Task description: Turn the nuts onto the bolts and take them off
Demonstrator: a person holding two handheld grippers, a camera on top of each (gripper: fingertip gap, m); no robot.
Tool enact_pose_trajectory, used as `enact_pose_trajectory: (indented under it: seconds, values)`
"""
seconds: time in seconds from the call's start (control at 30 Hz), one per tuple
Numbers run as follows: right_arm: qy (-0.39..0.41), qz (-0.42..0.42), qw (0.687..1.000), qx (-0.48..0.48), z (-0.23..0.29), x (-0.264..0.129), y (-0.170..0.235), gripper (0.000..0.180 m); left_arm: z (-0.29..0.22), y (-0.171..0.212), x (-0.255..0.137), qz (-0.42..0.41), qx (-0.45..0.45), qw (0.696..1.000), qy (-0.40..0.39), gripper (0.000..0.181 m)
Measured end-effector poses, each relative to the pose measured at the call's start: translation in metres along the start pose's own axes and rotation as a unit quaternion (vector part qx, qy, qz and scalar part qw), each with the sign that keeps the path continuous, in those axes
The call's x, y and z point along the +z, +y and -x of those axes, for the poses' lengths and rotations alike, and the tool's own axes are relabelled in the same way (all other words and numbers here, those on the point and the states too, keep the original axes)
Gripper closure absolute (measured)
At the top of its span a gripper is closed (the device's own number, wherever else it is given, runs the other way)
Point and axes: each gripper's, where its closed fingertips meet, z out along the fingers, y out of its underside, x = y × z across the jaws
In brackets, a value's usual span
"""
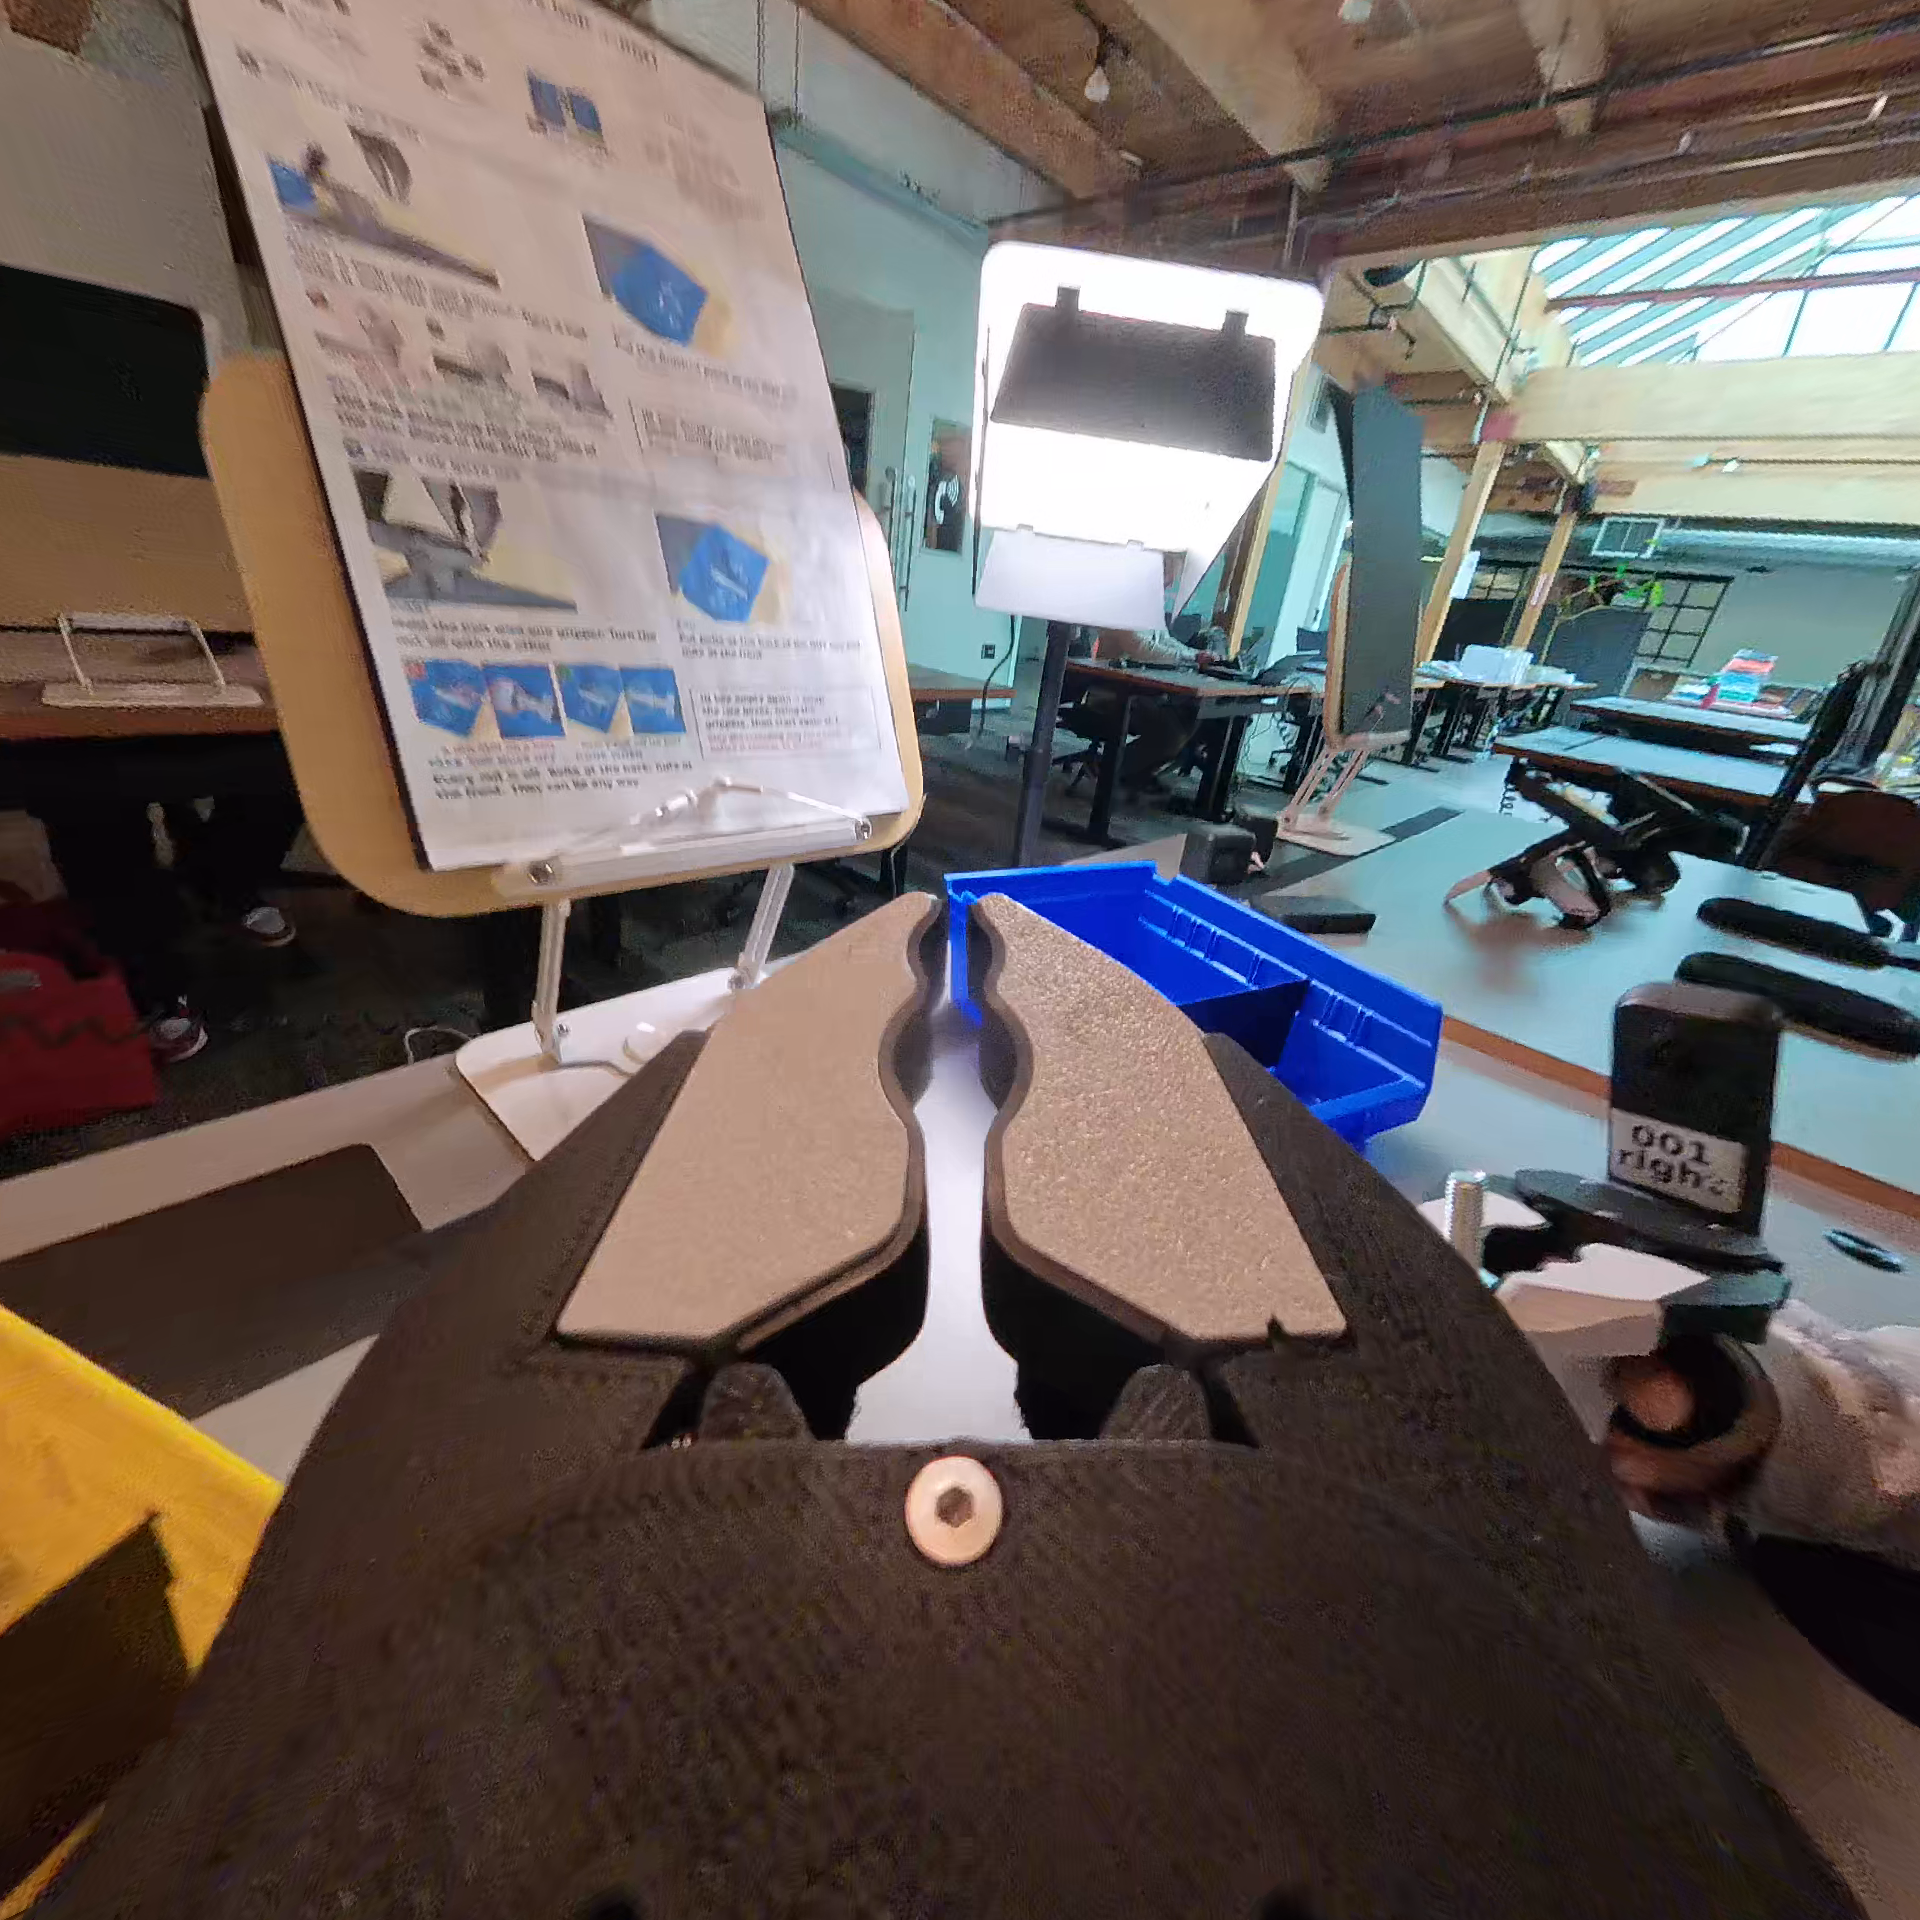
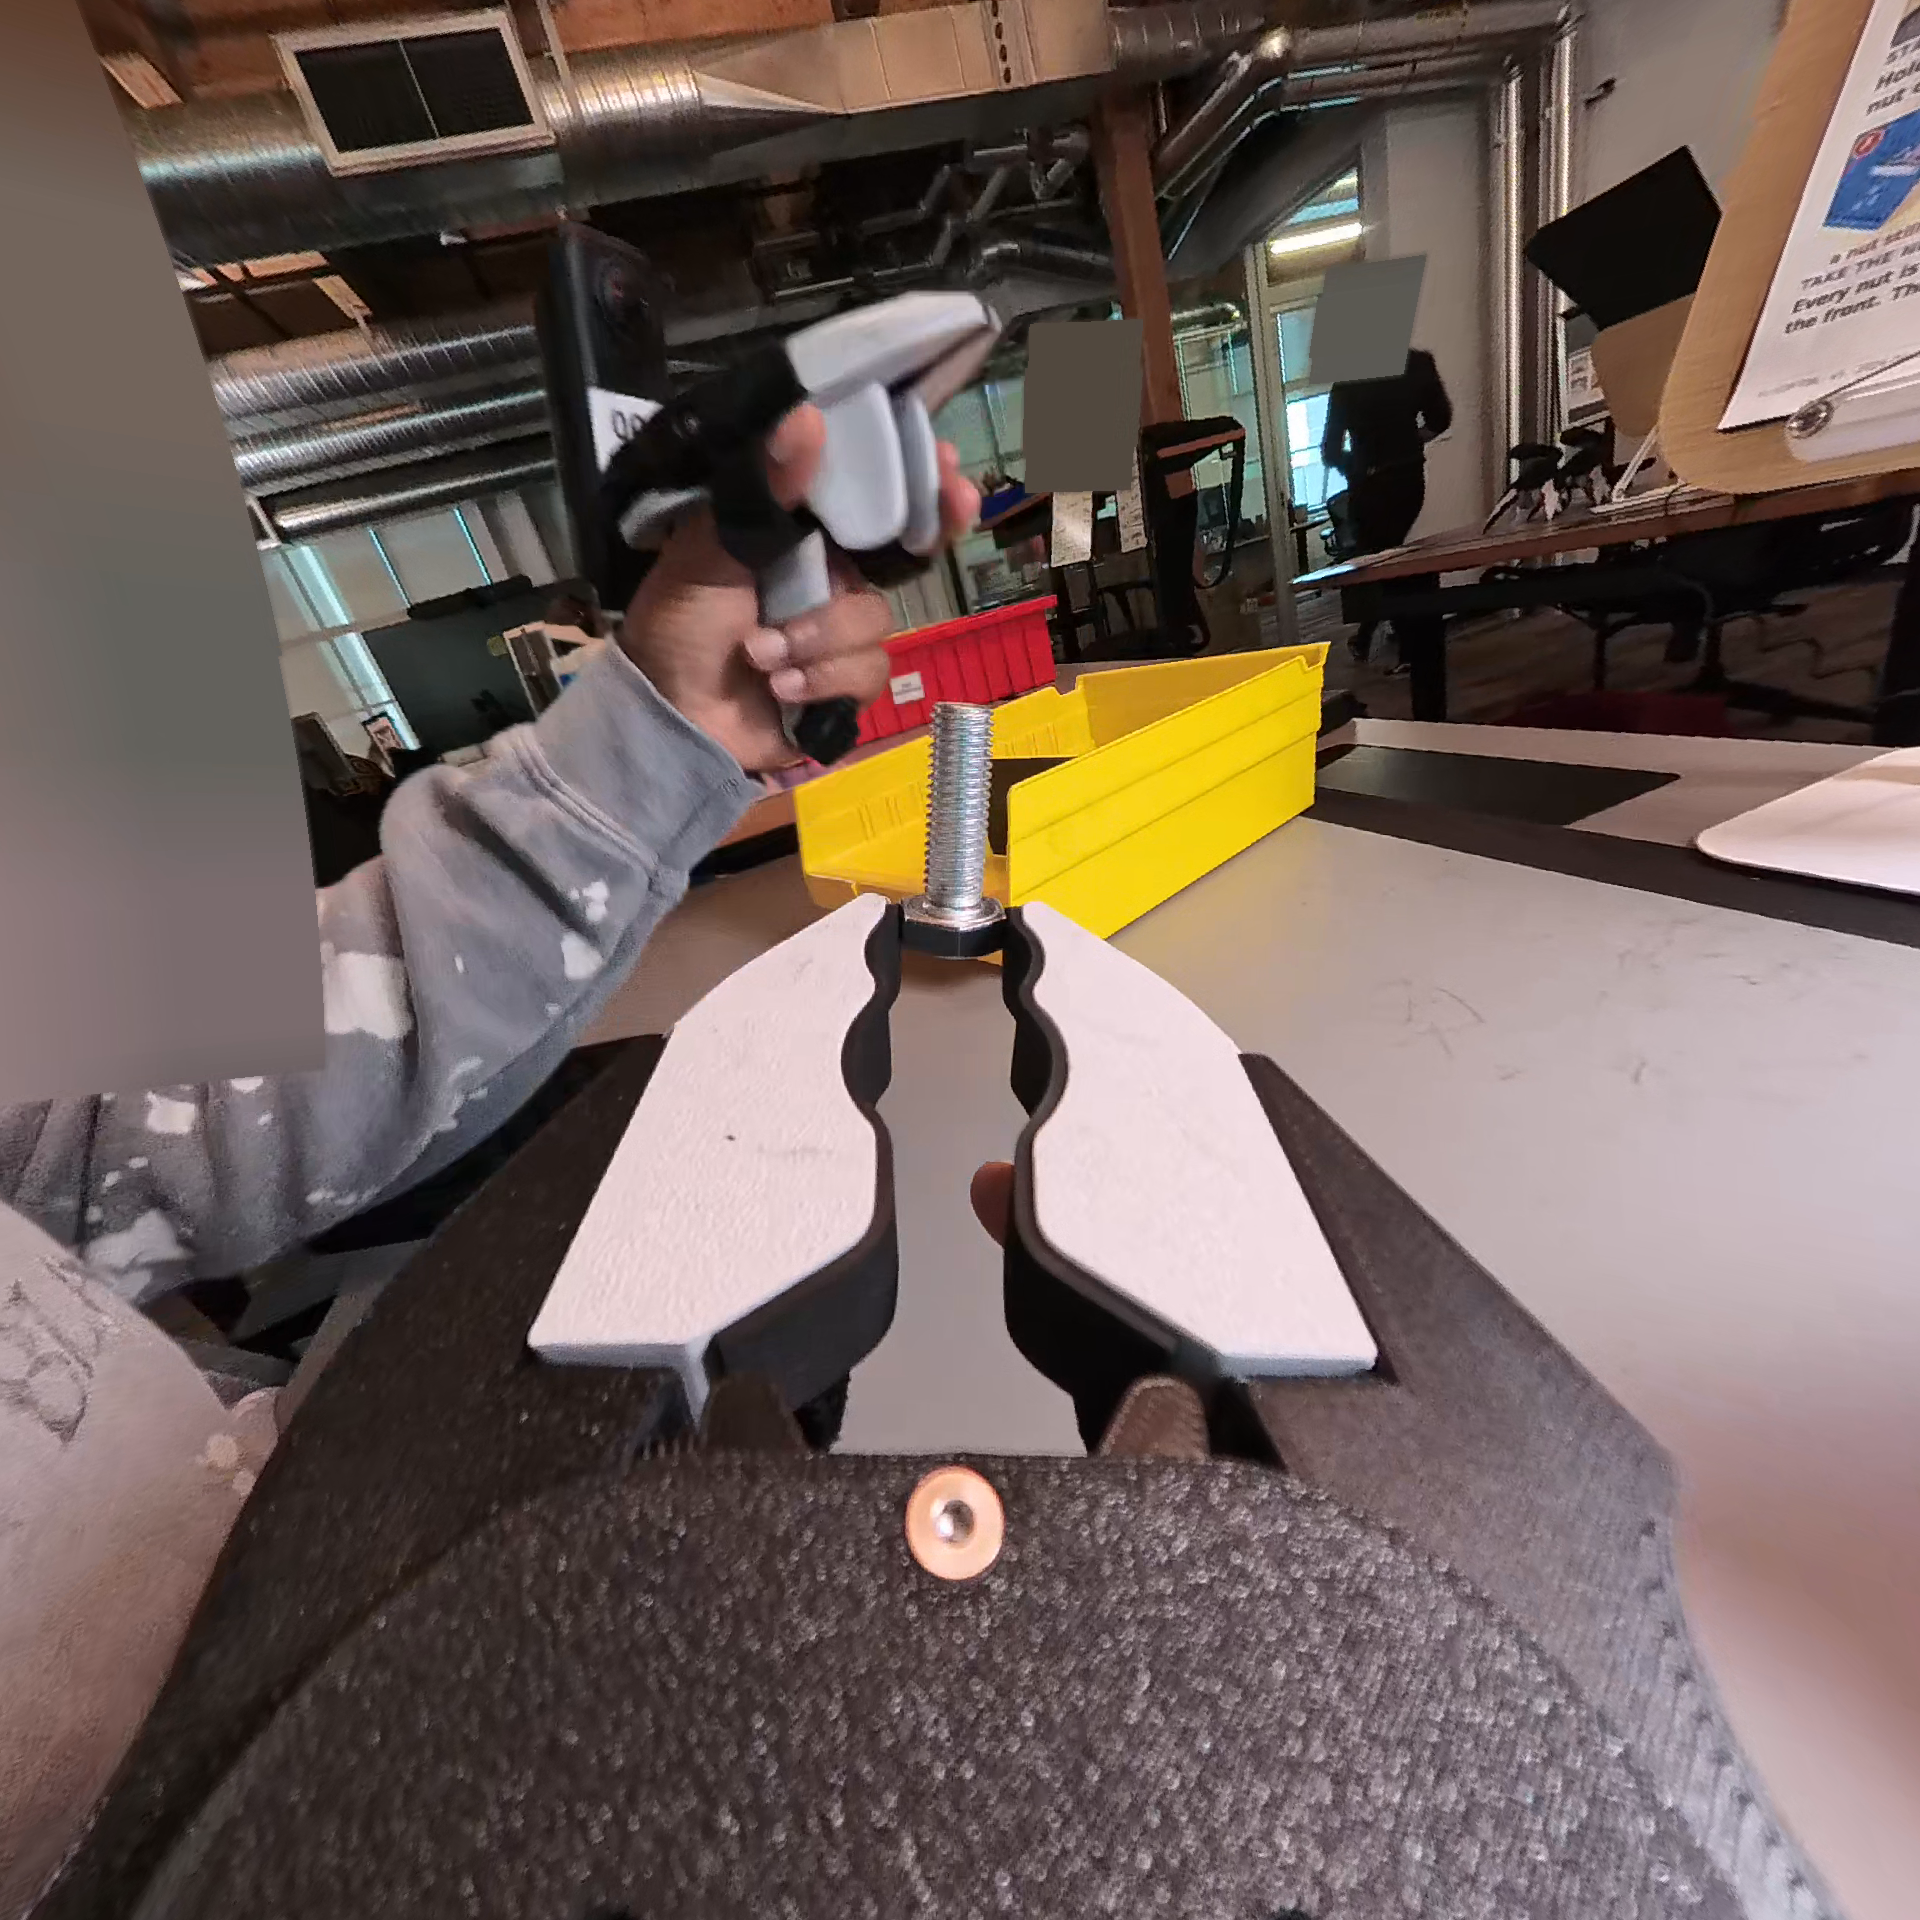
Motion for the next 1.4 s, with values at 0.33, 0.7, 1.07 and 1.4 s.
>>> enact_pose_trajectory:
  seconds: [0.33, 0.7, 1.07, 1.4]
  values:
    - [-0.012, 0.002, 1.0, 0.011, 0.002, 0.0, 0.0, 0.161, 0.013, -0.042, -0.063, -0.014, 0.016, 1.0, -0.01, 0.174]
    - [-0.008, 0.009, 1.0, 0.011, 0.005, 0.002, 0.007, 0.161, 0.018, 0.048, -0.161, 0.086, 0.018, 0.995, -0.055, 0.171]
    - [0.025, 0.016, 1.0, -0.005, -0.007, -0.002, 0.011, 0.161, 0.033, 0.05, -0.199, 0.062, -0.023, 0.984, -0.167, 0.169]
    - [0.111, 0.007, 0.993, -0.026, 0.009, -0.005, -0.018, 0.161, -0.067, 0.06, -0.162, 0.008, 0.006, 0.993, -0.118, 0.162]
